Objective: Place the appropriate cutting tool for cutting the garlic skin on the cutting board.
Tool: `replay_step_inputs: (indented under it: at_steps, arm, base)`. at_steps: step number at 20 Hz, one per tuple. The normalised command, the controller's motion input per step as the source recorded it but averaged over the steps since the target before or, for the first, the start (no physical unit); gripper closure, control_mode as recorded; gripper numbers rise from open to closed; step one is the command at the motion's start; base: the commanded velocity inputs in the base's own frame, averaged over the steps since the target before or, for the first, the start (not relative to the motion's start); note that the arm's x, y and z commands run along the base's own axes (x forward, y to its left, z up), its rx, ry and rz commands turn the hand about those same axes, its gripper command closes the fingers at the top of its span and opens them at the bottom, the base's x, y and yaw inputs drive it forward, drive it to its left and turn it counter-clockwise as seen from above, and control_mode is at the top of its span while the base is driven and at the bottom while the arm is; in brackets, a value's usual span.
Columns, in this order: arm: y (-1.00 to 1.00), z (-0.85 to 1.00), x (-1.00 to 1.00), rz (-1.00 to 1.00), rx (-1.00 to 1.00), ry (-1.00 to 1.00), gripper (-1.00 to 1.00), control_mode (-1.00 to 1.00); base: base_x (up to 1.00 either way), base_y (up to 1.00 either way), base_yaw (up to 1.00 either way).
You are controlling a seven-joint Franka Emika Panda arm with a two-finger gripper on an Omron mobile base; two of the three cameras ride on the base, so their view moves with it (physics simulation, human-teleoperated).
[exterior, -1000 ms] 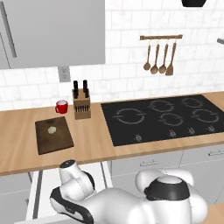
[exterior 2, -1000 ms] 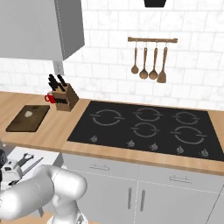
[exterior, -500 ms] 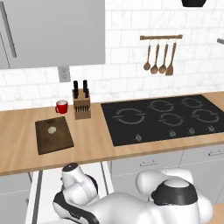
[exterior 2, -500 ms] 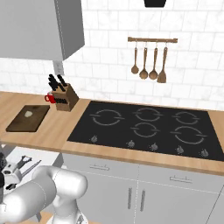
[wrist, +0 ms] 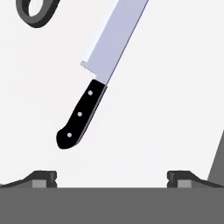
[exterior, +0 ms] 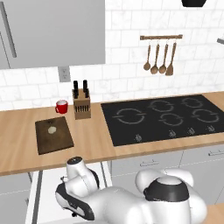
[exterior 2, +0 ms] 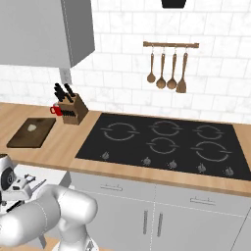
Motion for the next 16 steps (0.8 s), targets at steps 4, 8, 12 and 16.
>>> replay_step_inputs:
  at_steps: [4,8,12,16]
  arm:
    - [0.02,-0.05,0.06,-0.09,0.00,0.00,-1.00,-1.00]
    - [0.02,-0.09,0.01,-0.10,0.00,0.00,-1.00,-1.00]
    - [0.16,-0.27,0.00,-0.11,0.00,0.00,-1.00,-1.00]
    - [0.08,-0.18,0.01,-0.11,0.00,0.00,-1.00,-1.00]
  base:
    - [0.00,0.00,0.00]
    - [0.00,0.00,0.00]
    - [0.00,0.00,0.00]
    - [0.00,0.00,0.00]
